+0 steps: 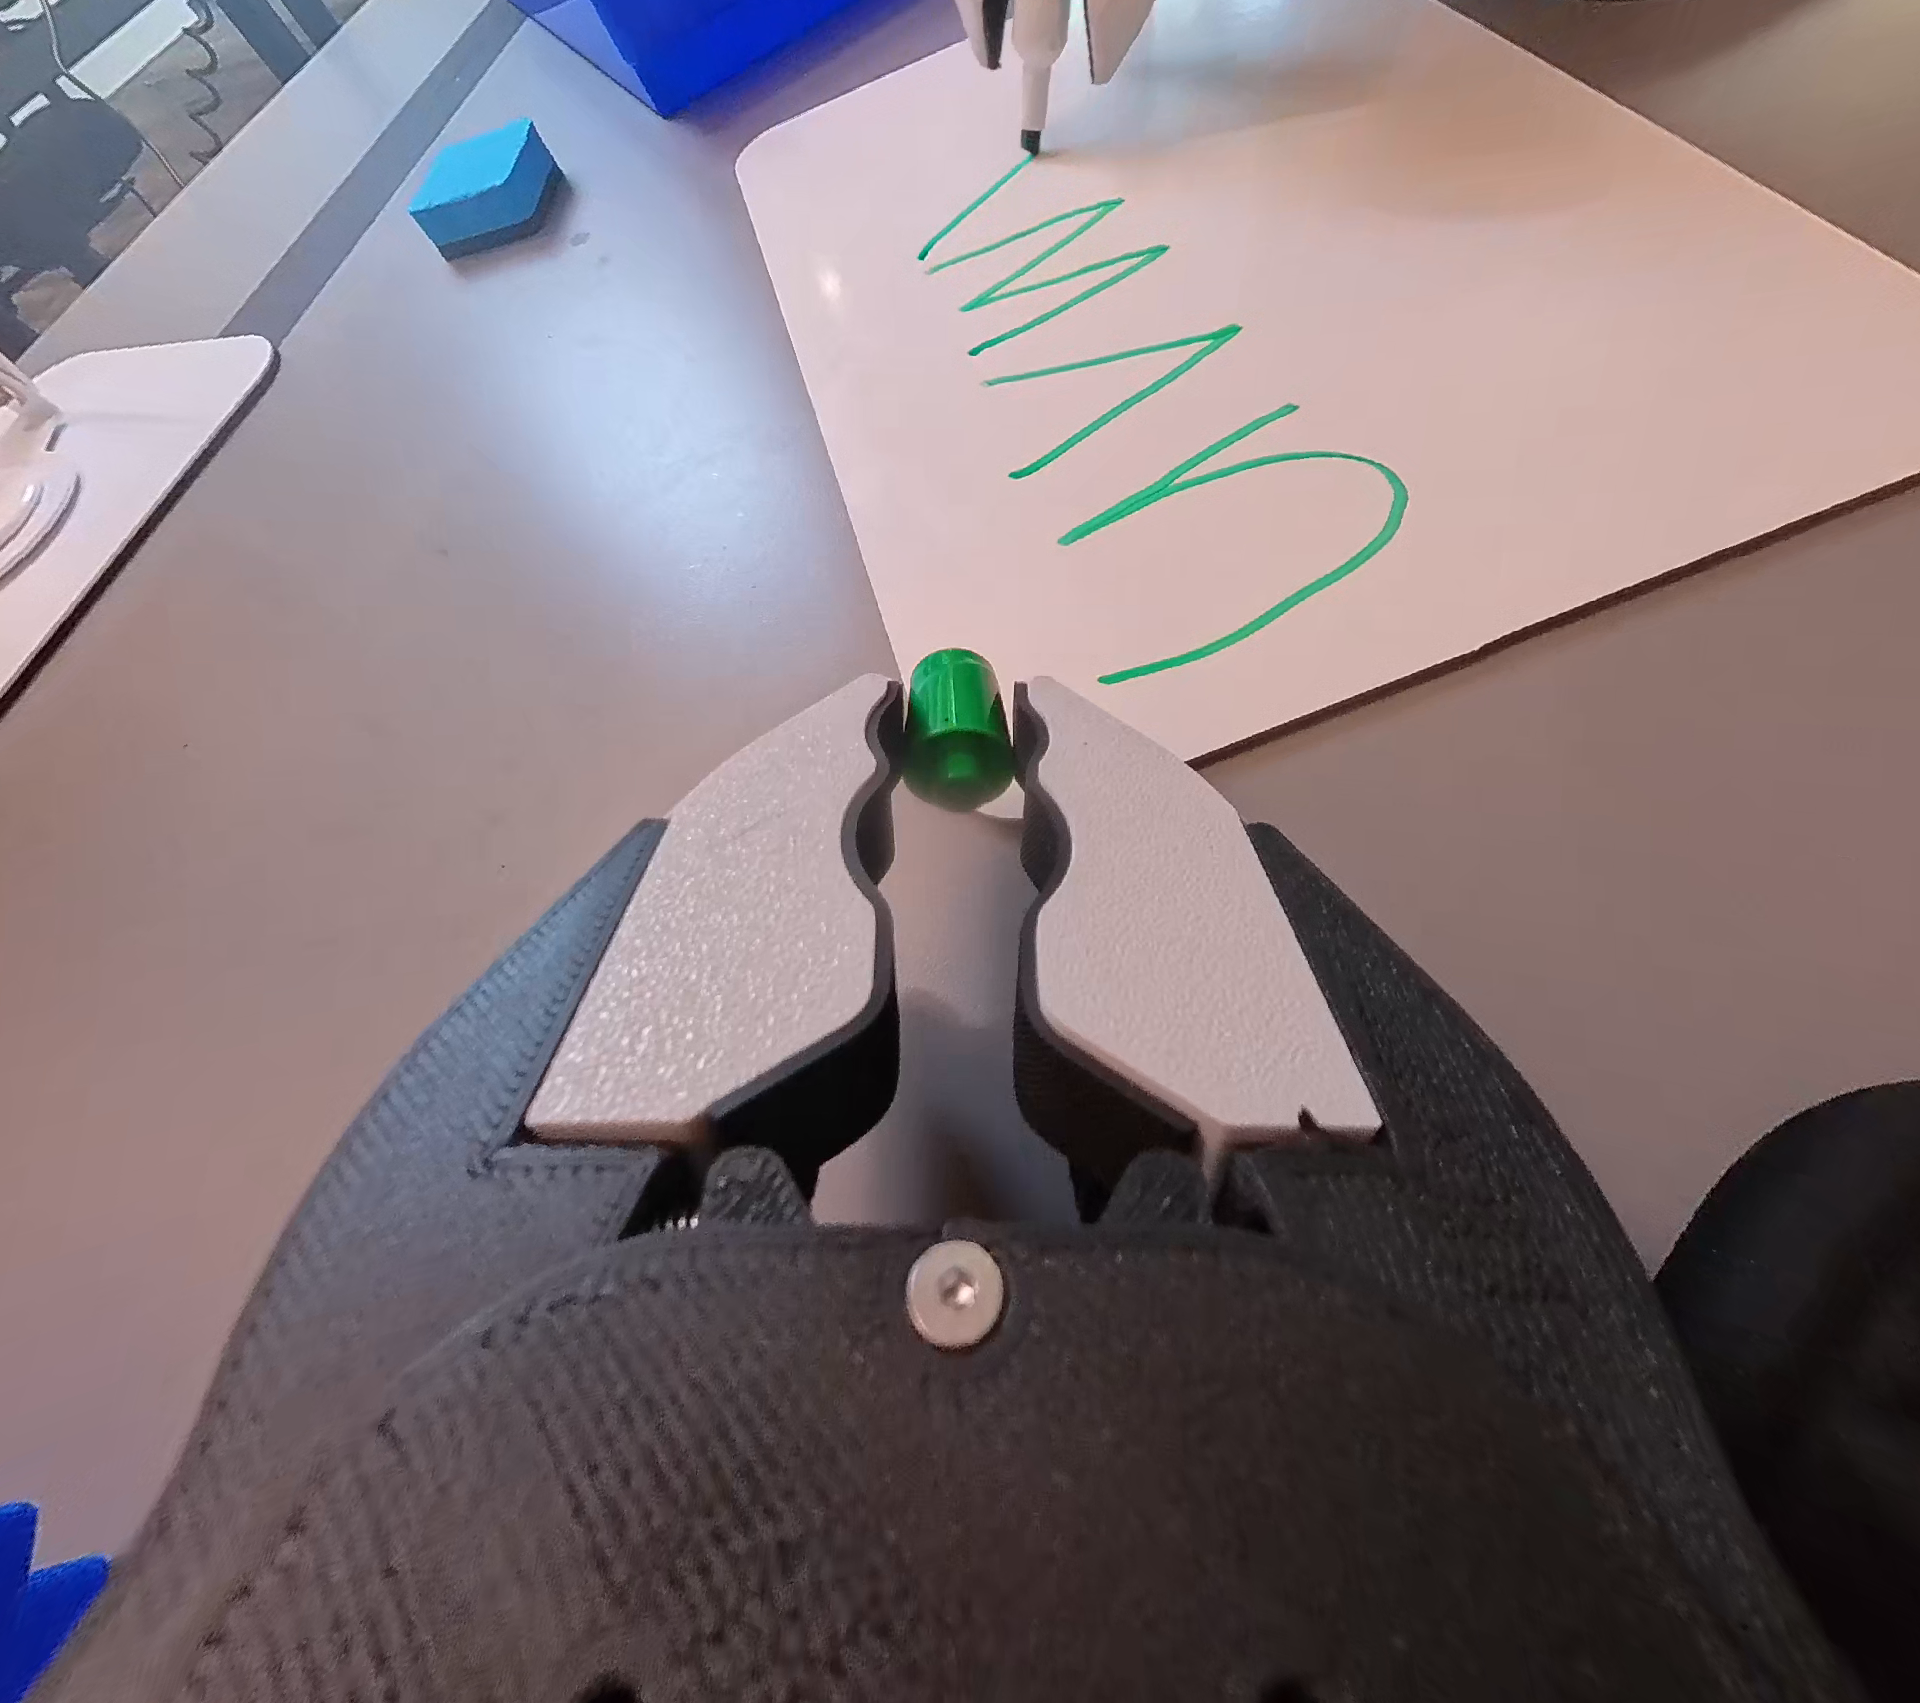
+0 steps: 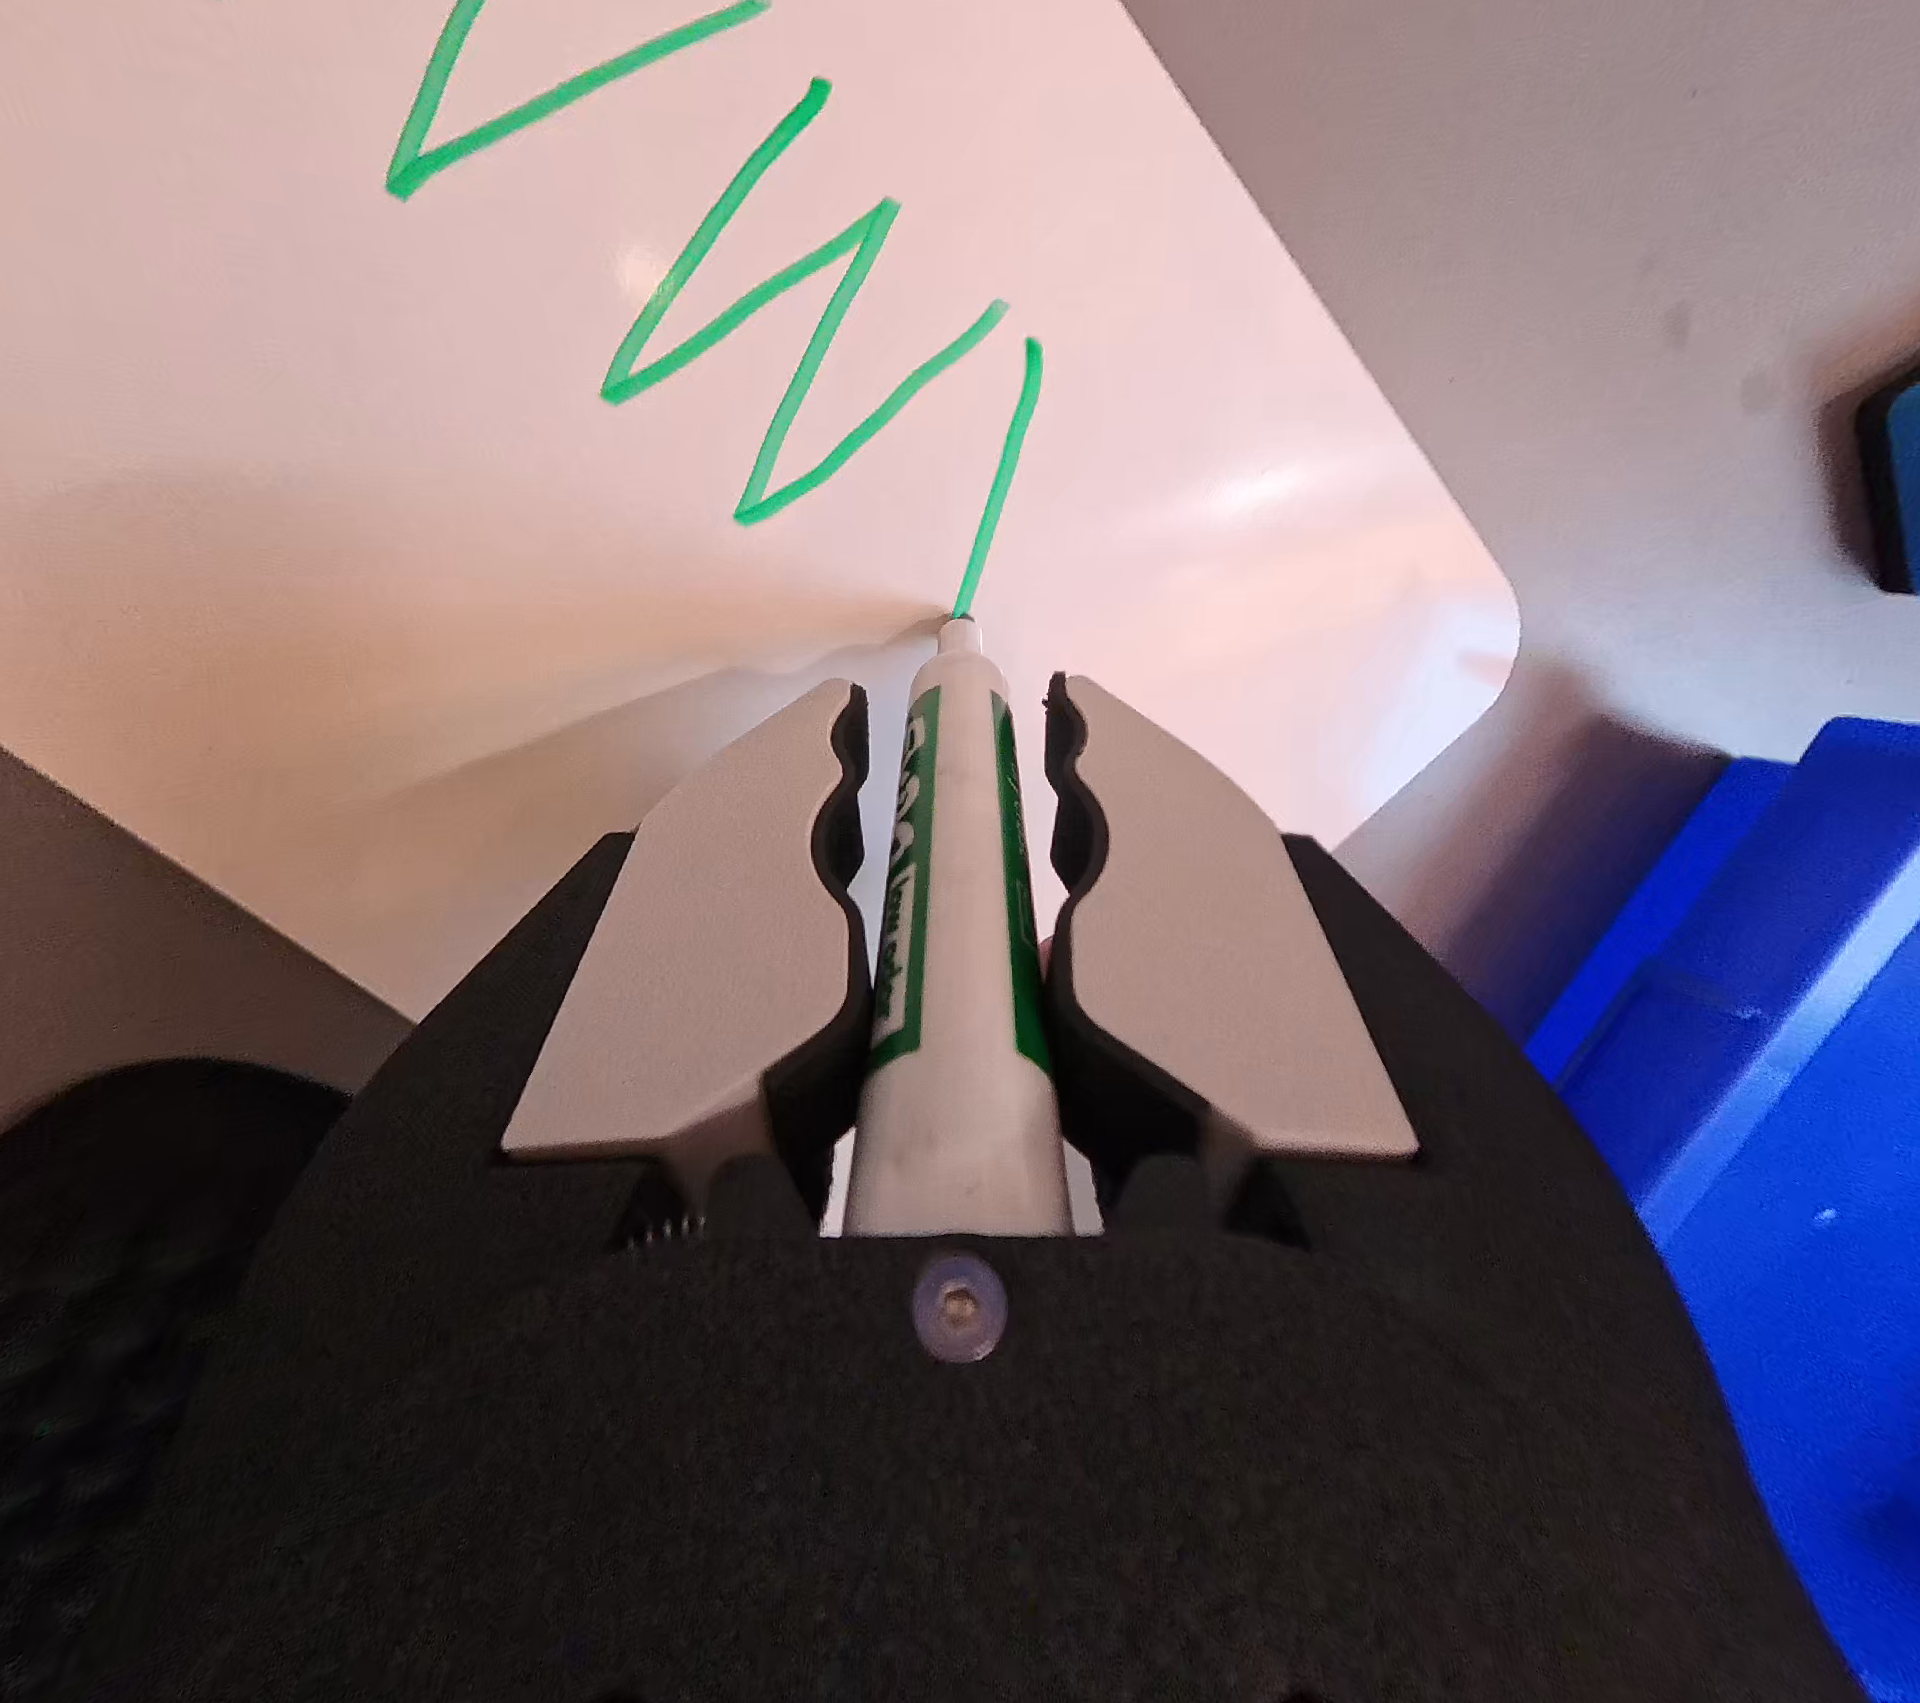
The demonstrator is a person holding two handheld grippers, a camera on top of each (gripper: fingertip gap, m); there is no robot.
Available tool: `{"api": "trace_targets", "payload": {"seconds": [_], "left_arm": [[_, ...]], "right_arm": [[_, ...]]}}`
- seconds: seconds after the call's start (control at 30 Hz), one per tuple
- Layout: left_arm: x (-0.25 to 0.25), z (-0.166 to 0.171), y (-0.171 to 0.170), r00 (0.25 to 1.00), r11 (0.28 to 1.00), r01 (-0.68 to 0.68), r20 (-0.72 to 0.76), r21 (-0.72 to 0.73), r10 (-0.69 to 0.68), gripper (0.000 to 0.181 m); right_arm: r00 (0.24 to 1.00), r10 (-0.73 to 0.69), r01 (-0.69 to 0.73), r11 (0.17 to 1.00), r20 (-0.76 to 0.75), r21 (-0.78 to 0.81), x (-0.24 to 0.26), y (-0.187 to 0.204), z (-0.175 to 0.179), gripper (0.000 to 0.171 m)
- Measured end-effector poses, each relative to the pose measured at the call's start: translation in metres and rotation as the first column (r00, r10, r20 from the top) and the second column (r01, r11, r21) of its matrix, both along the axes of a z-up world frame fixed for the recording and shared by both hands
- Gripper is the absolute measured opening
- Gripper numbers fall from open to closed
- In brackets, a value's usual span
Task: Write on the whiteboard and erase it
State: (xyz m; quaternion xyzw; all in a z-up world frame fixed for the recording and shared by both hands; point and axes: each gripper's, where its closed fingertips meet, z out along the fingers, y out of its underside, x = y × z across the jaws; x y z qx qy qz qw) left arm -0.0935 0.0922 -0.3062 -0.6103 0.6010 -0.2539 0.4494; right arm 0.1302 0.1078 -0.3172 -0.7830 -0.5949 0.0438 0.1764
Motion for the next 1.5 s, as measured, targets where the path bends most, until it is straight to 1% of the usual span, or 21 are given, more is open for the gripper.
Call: {"api": "trace_targets", "payload": {"seconds": [0.23, 0.37, 0.5, 0.67, 0.87, 1.13, 1.5], "left_arm": [[0.000, -0.001, 0.000, 1.000, 1.000, -0.003, -0.003, 0.003, 0.003, 0.020], [0.000, 0.000, 0.001, 1.000, 1.000, -0.003, -0.002, 0.003, 0.003, 0.020], [0.000, 0.000, 0.001, 1.000, 1.000, -0.002, 0.002, -0.001, 0.002, 0.020], [-0.001, 0.000, 0.000, 1.000, 1.000, 0.001, 0.004, -0.003, -0.001, 0.020], [-0.001, 0.000, 0.000, 1.000, 1.000, 0.003, 0.003, -0.003, -0.003, 0.020], [0.000, 0.000, 0.000, 1.000, 1.000, 0.004, -0.001, 0.000, -0.004, 0.020], [0.000, 0.000, 0.000, 1.000, 1.000, 0.004, -0.005, 0.003, -0.004, 0.020]], "right_arm": [[1.000, -0.003, 0.002, 1.000, 0.017, 0.004, 0.007, -0.004, 0.001, 0.034], [0.999, -0.024, 0.025, 0.999, -0.040, 0.034, 0.000, 0.011, 0.007, 0.034], [0.997, -0.034, 0.038, 0.998, -0.062, 0.059, -0.003, 0.028, 0.010, 0.034], [0.998, -0.048, 0.051, 0.997, -0.046, 0.058, -0.002, 0.041, 0.006, 0.034], [0.999, -0.041, 0.042, 0.998, -0.024, 0.054, -0.001, 0.042, 0.000, 0.034], [0.999, -0.026, 0.026, 0.999, -0.025, 0.028, -0.005, 0.029, 0.000, 0.034], [0.998, 0.033, -0.034, 0.999, -0.050, -0.026, -0.020, -0.016, 0.000, 0.034]]}}
